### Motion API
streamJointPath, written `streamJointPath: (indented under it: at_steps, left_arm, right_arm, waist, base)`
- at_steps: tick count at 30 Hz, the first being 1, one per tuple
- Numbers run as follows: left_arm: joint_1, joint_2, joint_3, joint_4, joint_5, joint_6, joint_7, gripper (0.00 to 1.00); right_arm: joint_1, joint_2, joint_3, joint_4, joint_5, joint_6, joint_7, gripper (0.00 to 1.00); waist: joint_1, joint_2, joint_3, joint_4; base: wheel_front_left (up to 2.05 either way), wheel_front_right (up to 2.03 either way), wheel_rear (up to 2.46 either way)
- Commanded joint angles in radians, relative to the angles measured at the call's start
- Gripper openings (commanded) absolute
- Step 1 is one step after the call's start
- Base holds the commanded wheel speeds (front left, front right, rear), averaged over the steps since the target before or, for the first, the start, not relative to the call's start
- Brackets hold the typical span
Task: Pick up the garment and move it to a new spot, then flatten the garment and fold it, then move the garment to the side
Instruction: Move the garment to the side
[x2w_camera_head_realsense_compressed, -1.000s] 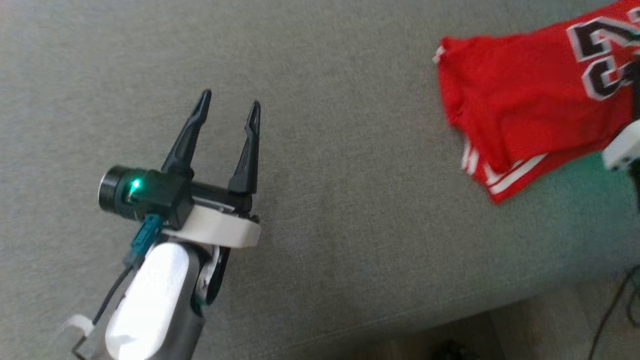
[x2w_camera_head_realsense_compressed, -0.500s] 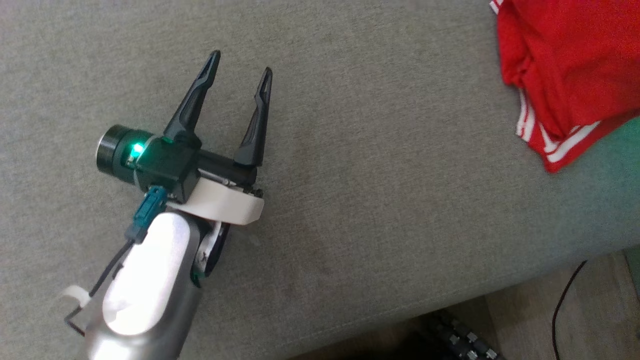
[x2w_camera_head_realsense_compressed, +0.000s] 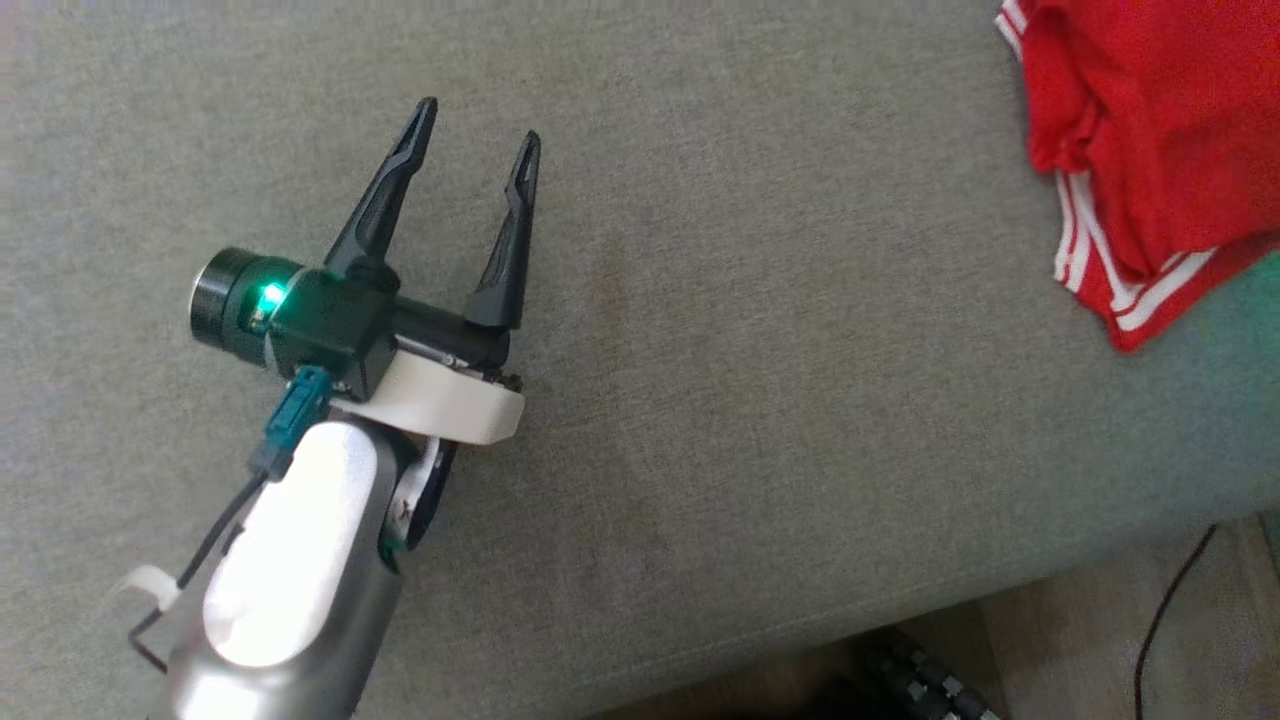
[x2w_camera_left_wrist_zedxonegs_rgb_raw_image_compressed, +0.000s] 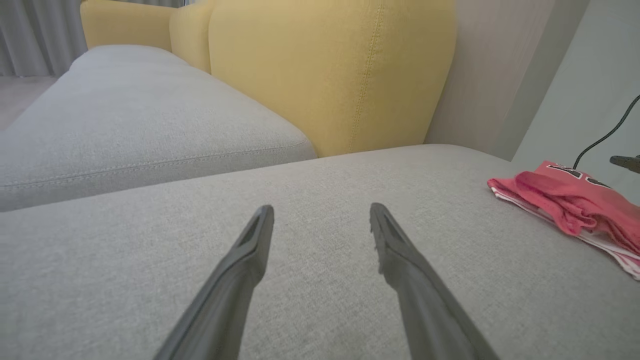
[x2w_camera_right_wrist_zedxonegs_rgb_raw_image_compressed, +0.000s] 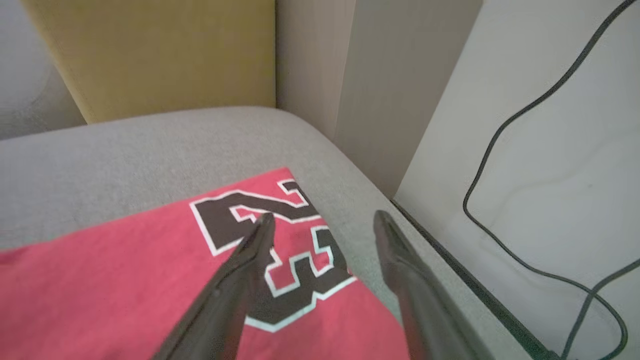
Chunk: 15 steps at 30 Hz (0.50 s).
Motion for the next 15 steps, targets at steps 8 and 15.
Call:
streamJointPath:
  at_steps: [8,15]
  left_arm:
    - [0.074,0.005,0.052,-0.024,-0.017,0.020,-0.005,1.00]
    - [0.162,0.005,0.091,-0.028,-0.035,0.048,-0.005,1.00]
  right_arm:
    - [0.132,0.047,0.077,-0.149,-0.013,0.007,-0.083,1.00]
    - [0.314,0.164,0.154,-0.377,-0.022,0.007,-0.078,1.00]
  waist:
    - [-0.0001,0.0000,-0.145,-0.002]
    - [-0.0001,0.0000,-0.253,0.031]
  base:
    - [0.00,0.00,0.00]
    - [0.00,0.00,0.00]
